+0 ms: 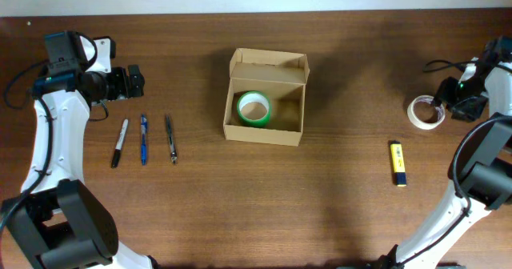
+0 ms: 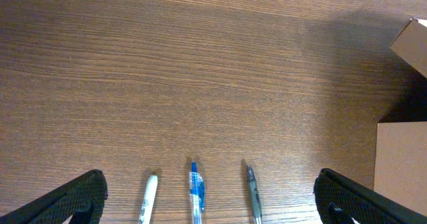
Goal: Pack container
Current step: 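Move the right gripper to the white tape roll and grasp it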
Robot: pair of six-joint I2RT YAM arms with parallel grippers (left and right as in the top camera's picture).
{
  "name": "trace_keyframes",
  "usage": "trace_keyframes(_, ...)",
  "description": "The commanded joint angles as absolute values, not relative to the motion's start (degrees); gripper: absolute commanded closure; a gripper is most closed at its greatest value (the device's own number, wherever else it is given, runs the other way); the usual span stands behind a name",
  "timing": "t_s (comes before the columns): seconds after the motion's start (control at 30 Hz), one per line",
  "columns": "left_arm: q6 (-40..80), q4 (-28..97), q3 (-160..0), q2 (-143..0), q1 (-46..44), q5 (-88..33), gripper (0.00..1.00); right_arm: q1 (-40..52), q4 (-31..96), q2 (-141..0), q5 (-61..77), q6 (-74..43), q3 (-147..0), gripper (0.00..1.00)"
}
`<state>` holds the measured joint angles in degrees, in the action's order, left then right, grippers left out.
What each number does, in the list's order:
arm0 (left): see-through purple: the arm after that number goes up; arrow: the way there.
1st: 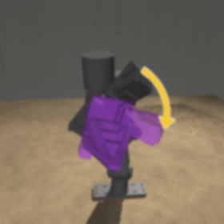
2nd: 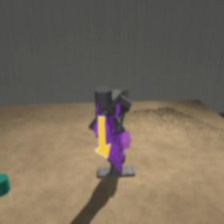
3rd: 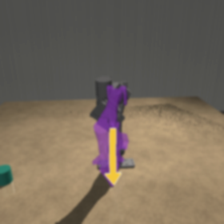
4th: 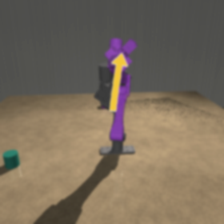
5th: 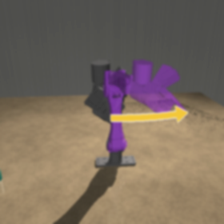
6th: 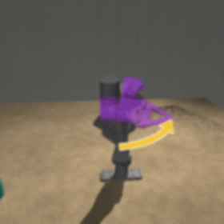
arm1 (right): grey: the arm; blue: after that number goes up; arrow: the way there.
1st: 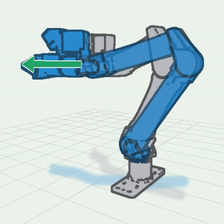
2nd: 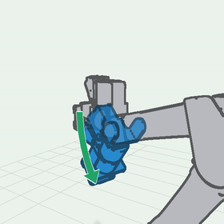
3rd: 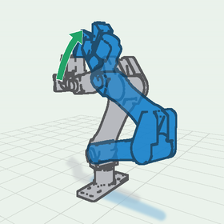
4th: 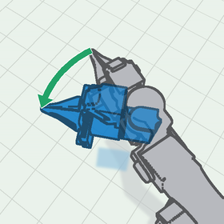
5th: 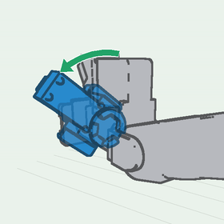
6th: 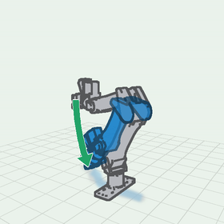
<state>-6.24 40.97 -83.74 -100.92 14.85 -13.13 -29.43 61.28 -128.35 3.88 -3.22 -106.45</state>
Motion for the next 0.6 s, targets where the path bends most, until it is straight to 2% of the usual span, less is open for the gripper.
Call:
trace_keyframes(0.0,-7.0,41.0,-84.6,-101.4,15.0,-13.8,0.01,-30.8,61.2,-130.7,2.2,-3.9,-106.3,0.39)
trace_keyframes(0.17,-7.0,41.0,-84.6,-101.4,15.0,-13.8,0.01,-31.3,61.2,-132.3,2.3,-3.9,-105.6,0.41)
trace_keyframes(0.27,-7.0,41.0,-84.6,-101.4,15.0,-13.8,0.01,-31.1,61.0,-132.9,2.3,-3.9,-105.0,0.50)
trace_keyframes(0.33,-7.0,41.0,-84.6,-101.4,15.0,-13.8,0.01,-31.2,60.8,-133.2,2.3,-3.9,-104.8,0.62)
trace_keyframes(0.47,-7.0,41.0,-84.6,-101.4,15.0,-13.8,0.01,-31.2,60.8,-133.5,2.3,-3.9,-104.8,0.94)
trace_keyframes(0.57,-7.0,41.0,-84.6,-101.4,15.0,-13.8,0.01,-31.2,60.9,-133.5,2.4,-3.9,-104.8,0.96)
